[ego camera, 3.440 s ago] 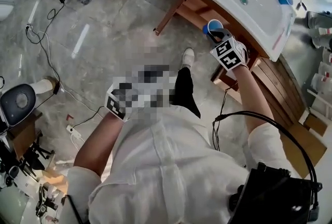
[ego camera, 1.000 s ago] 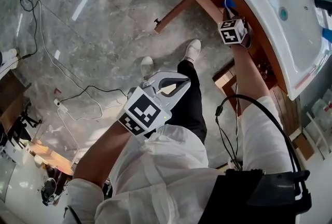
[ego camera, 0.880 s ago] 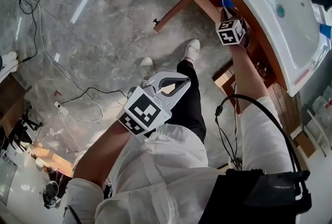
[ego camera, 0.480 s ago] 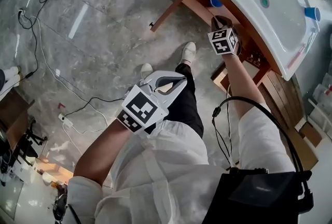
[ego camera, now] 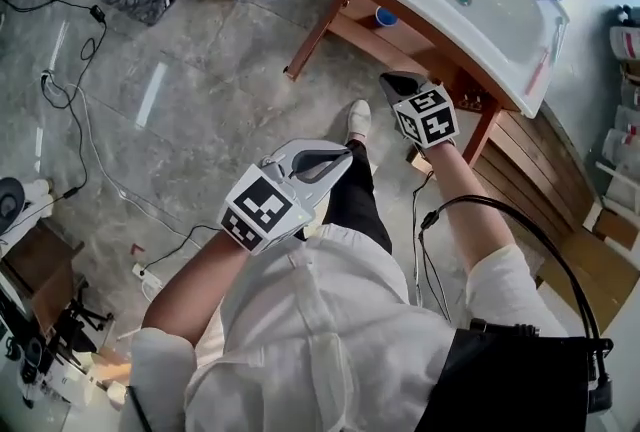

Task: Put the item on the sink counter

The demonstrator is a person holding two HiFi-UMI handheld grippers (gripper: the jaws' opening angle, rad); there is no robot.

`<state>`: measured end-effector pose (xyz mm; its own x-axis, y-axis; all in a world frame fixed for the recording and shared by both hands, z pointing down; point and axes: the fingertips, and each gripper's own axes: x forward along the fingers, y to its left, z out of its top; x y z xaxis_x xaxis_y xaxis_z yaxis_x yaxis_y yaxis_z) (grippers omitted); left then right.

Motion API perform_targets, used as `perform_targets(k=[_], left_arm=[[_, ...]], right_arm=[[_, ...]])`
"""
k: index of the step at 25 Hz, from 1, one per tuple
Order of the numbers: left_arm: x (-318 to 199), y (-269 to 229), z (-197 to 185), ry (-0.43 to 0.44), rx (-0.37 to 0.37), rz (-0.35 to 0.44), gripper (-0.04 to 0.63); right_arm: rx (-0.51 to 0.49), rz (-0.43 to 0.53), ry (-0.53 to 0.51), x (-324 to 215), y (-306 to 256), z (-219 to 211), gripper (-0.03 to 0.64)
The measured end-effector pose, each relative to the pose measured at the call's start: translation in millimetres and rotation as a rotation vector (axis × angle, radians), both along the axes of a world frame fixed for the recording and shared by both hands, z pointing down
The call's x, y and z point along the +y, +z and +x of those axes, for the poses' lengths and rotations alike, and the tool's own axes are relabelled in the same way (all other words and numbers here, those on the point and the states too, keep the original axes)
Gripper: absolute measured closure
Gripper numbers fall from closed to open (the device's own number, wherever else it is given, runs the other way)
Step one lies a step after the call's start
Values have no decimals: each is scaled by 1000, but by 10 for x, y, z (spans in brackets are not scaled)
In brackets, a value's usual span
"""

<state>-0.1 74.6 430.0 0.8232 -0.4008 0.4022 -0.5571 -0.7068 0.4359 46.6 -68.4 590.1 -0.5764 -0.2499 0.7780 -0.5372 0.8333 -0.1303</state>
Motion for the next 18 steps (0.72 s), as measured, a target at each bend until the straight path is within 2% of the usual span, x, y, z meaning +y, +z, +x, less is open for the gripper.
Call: perform_targets(k=[4, 10, 14, 18], left_arm=[[147, -224, -41, 44, 16, 1, 591], [235, -501, -196, 29, 28, 19, 591], [352, -604, -235, 15, 31, 7, 591], [370, -709, -157, 38, 8, 3, 590]], right_arm=[[-69, 3, 14, 430, -569, -47, 612], [-147, 57, 101, 892, -1355, 68, 612], [-186, 79, 159, 1192, -1723, 217, 612], [-212, 98, 202, 1325, -2010, 400, 612]])
